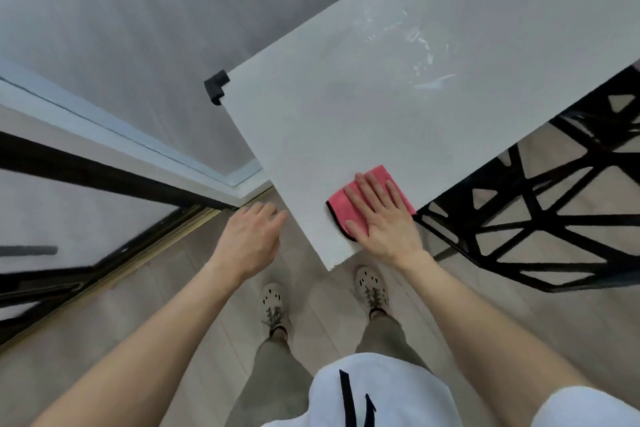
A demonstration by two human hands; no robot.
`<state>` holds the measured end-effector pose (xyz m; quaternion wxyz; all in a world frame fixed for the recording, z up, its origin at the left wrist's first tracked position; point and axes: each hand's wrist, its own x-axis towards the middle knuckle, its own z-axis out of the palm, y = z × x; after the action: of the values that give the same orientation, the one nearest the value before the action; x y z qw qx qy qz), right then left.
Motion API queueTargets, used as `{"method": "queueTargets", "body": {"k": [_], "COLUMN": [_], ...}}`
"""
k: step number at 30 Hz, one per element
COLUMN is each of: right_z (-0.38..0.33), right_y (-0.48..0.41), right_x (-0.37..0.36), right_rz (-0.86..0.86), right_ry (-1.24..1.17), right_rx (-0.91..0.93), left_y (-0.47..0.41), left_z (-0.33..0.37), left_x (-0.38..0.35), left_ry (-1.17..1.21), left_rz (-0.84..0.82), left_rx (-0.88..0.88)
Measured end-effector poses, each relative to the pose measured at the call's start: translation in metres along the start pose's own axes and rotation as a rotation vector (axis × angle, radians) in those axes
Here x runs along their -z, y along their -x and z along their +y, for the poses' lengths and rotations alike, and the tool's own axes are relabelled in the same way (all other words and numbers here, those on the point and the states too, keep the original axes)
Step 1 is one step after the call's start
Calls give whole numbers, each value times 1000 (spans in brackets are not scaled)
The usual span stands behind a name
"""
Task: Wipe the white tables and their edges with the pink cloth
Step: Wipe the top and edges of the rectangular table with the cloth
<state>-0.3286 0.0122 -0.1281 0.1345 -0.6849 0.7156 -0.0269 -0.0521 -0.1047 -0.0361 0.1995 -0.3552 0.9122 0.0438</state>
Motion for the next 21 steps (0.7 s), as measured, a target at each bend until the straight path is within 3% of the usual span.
{"method": "queueTargets", "body": {"k": [5, 11, 16, 21], "right_z": [39, -41, -168, -140], "right_y": [-1, -11, -18, 10], "right_x": [9, -7, -49, -33], "right_rz": [28, 137, 213, 146], "right_ry": [-8, -62, -14, -19], "right_rx": [-317, -644, -593, -473], "left_y": [-35, -60, -67, -67], "left_z": [-37, -82, -98, -98], "left_x": [-13, -36, -47, -51], "left_ry": [1, 33, 82, 82], "left_rz": [98, 204, 173, 134], "left_rx": [-139, -356, -452, -477]}}
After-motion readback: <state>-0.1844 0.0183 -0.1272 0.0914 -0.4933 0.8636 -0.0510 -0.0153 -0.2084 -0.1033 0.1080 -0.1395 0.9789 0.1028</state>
